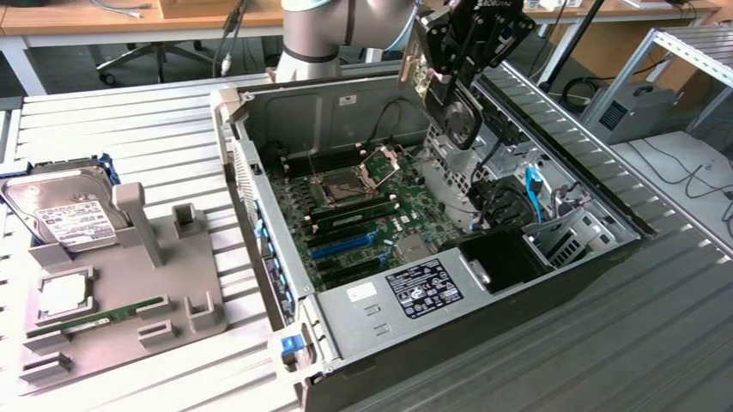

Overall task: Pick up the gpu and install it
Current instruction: 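Pick up the gpu and move the gpu toward the slot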

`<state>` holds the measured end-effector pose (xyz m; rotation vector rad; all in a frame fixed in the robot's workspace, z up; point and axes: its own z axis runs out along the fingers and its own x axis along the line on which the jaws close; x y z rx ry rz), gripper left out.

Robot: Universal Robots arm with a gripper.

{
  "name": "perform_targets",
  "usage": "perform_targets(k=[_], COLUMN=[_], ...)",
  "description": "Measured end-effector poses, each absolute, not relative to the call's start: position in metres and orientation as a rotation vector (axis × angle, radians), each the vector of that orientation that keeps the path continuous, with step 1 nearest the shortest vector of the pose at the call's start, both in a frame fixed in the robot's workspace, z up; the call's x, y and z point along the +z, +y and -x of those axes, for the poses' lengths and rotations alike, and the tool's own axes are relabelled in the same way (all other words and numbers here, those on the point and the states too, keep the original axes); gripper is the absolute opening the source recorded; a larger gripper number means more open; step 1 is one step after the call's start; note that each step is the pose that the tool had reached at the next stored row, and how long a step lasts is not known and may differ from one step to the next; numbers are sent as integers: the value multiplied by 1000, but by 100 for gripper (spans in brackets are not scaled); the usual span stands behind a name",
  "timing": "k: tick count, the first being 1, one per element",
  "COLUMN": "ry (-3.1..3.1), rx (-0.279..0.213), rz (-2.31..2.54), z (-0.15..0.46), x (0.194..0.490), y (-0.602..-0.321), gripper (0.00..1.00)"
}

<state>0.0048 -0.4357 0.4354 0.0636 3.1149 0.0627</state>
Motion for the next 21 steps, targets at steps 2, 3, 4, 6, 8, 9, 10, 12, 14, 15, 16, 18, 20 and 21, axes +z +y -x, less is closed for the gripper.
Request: perform_targets(k=[2,3,4,6,8,9,10,12,14,15,16,18,20,21], ry=[3115,3115,3115,3115,3115,3115,3115,3115,3115,3115,3115,3115,3115,3115], rx=[63,63,63,63,63,63,63,63,63,63,63,63,63,63], rz=[-63,-63,-63,-64,-64,-63,-63,-63,-64,-64,-64,-63,-63,-63], z=[-5,-6,-7,-10,-13,-15,-18,-19,-19,-19,-19,-19,-20,-20], x=[435,435,435,435,435,435,435,435,435,435,435,435,435,435], y=[-436,-436,-436,-436,-436,-436,-436,-436,-436,-436,-436,-436,-436,-436], gripper=[27,27,27,27,27,27,27,27,27,27,27,27,27,27])
